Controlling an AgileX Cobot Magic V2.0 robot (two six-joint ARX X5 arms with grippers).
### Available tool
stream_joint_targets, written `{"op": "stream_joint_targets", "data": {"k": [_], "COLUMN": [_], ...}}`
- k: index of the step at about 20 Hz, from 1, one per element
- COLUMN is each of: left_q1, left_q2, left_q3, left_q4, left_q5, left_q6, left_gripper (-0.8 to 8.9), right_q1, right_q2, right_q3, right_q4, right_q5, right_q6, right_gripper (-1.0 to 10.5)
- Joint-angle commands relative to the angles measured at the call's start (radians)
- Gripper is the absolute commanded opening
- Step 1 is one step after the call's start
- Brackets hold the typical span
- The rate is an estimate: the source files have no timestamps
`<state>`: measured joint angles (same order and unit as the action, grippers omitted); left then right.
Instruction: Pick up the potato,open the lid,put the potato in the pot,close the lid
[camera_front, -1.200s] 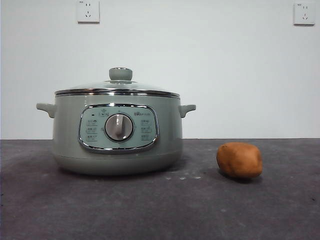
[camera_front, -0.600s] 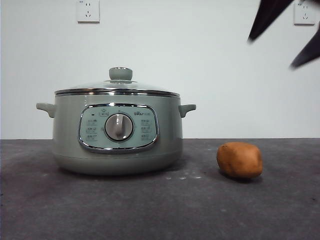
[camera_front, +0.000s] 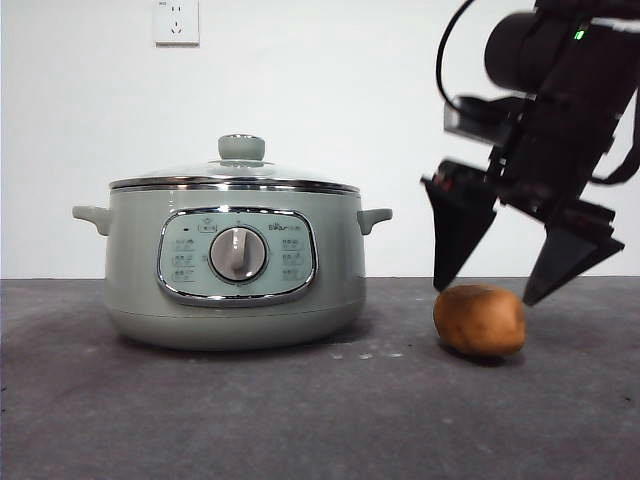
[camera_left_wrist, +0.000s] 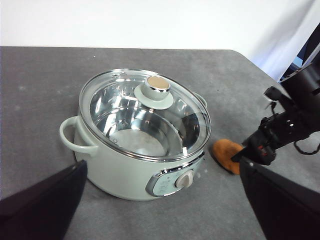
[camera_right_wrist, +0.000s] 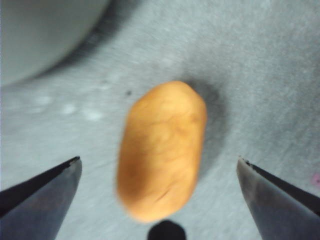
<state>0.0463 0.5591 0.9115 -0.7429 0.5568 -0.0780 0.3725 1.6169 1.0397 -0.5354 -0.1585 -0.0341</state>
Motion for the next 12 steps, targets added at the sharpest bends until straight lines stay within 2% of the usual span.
{"op": "stream_joint_targets", "data": {"k": [1, 3, 6, 12], "left_q1": [-0.002, -0.002, -0.002, -0.002], "left_q2": [0.005, 0.01, 0.021, 0.024], "left_q3": [0.002, 0.002, 0.002, 0.002], "left_q4": [0.003, 0.003, 0.002, 0.002], "left_q5": [0.001, 0.001, 0.002, 0.001], "left_q6": [0.004, 0.004, 0.004, 0.004], "left_gripper": [6.96, 6.96, 6.96, 6.96], "right_q1": [0.008, 0.009, 0.009, 0.008], "right_q2": [0.04, 0.056, 0.06, 0.063], "right_q3": [0.003, 0.003, 0.003, 0.003], "right_q4": [0.018, 0.033, 0.061, 0.062], "right_q5": [0.029, 0.038, 0.037, -0.008], "right_q6": [0.005, 0.005, 0.008, 0.007], "right_gripper": [6.9, 6.7, 4.2, 0.6]}}
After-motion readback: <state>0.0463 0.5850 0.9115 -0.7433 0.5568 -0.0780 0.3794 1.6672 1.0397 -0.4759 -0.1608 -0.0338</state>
